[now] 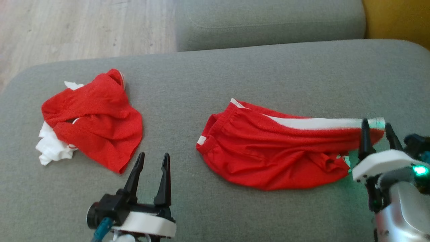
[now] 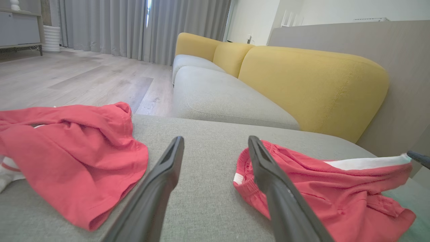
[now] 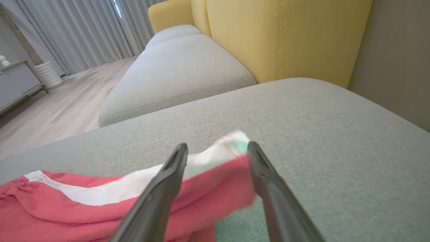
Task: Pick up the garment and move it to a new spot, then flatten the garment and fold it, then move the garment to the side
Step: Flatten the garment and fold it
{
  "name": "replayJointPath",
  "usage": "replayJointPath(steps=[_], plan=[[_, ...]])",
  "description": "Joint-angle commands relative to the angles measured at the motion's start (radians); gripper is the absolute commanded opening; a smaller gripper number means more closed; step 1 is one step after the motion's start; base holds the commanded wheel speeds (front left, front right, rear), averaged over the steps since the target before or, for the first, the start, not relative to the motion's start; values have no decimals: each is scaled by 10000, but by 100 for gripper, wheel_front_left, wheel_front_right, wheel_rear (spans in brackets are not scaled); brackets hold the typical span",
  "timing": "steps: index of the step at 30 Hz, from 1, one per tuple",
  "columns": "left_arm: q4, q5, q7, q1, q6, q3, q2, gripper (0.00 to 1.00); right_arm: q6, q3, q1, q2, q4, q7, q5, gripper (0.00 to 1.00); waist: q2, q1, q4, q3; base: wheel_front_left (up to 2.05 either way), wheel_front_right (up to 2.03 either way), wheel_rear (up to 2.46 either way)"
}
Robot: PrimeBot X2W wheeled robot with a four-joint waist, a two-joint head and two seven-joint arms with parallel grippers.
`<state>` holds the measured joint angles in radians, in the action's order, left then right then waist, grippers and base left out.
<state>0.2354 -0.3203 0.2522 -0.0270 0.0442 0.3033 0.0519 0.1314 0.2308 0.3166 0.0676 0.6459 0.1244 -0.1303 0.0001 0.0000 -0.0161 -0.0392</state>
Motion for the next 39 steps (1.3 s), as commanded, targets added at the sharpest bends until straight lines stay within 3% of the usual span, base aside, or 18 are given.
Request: replayJointPath(steps=[1,4,9,20,28,39], plan=[[-292,-22,95,-531,5,-288,-16,100,-7,-299,553,-64,-436,146,73,100,-1,0,105,-60,0,0,0],[-304,-29,95,-608,6,-338,-16,100,-7,-624,686,-138,-825,450,161,100,-1,0,211,-67,0,0,0],[-461,-97,95,-649,-5,-439,-16,100,-7,-2103,503,-168,-2018,1030,-375,100,-1,0,281,49,0,0,0],[-810,-280,95,-399,-70,-617,-16,100,-7,-4490,-1526,-172,-4211,1366,-1282,100,-1,0,370,323,0,0,0],[-833,-289,95,-210,-71,-579,-16,100,-7,-4716,-2440,-173,-4591,1372,-1286,100,-1,0,384,386,0,0,0],[-713,-194,95,-287,12,-346,-16,100,-7,-4569,-1802,-173,-4165,1373,-1333,100,-1,0,-155,99,0,0,0]])
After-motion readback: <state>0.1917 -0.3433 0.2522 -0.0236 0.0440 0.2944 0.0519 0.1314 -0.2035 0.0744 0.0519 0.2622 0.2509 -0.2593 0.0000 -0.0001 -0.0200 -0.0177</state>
